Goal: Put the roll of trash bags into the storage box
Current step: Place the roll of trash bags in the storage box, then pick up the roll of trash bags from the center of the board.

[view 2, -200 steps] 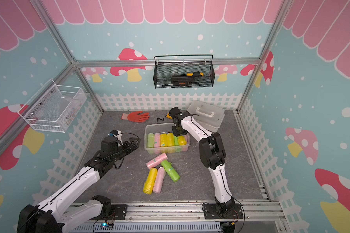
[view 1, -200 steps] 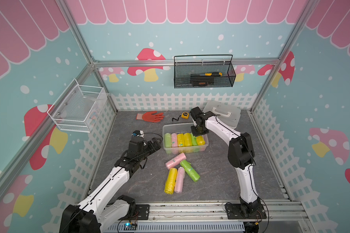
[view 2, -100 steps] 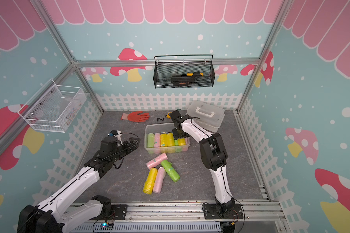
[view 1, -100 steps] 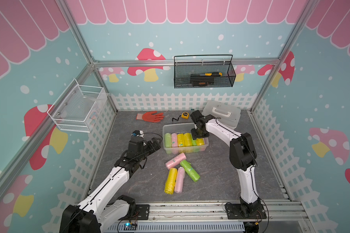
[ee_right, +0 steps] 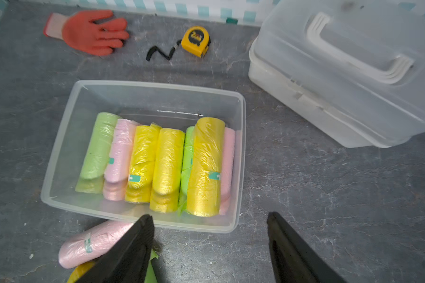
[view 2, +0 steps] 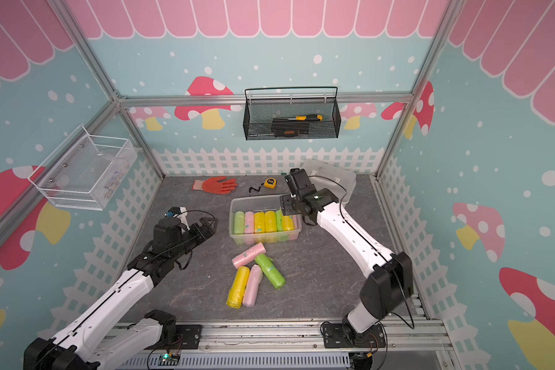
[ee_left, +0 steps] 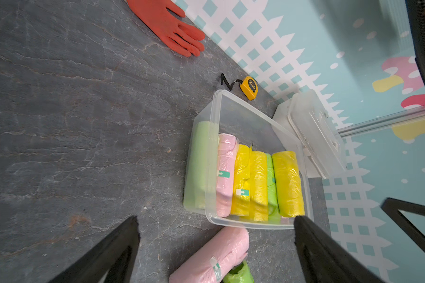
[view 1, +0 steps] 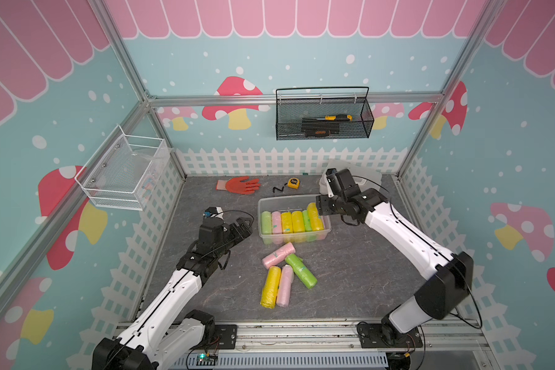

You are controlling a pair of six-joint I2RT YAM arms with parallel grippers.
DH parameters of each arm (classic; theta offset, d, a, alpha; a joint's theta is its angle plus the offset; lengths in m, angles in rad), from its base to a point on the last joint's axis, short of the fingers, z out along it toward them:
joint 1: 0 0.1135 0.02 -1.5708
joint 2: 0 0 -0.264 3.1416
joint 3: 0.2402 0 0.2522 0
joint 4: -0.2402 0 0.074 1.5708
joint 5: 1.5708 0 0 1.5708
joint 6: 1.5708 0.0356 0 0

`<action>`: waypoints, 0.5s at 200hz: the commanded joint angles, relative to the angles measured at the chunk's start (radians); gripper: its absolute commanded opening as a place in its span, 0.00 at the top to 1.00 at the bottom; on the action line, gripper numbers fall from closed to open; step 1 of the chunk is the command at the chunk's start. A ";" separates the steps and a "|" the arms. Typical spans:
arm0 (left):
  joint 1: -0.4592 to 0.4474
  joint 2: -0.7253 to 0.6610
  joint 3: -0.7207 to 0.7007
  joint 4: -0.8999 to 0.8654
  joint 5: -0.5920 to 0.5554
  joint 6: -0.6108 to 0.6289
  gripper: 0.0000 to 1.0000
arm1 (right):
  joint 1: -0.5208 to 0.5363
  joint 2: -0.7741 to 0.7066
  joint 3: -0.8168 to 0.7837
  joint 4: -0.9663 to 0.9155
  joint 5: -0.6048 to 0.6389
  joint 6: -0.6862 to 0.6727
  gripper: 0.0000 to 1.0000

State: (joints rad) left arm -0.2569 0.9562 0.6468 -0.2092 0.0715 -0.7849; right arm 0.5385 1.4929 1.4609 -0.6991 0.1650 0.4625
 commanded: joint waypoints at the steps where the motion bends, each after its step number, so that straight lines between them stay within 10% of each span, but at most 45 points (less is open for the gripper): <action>1: 0.034 -0.023 0.026 -0.028 0.014 -0.017 0.02 | 0.002 -0.135 -0.110 0.072 -0.064 0.051 0.25; 100: 0.062 0.047 0.060 -0.070 0.062 -0.008 0.02 | 0.003 -0.969 -0.696 0.289 -0.071 0.065 0.10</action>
State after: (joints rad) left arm -0.2031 0.9810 0.6750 -0.2550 0.1032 -0.7979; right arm 0.5385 0.6300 0.9085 -0.5201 0.0395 0.5270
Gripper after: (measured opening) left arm 0.985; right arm 0.863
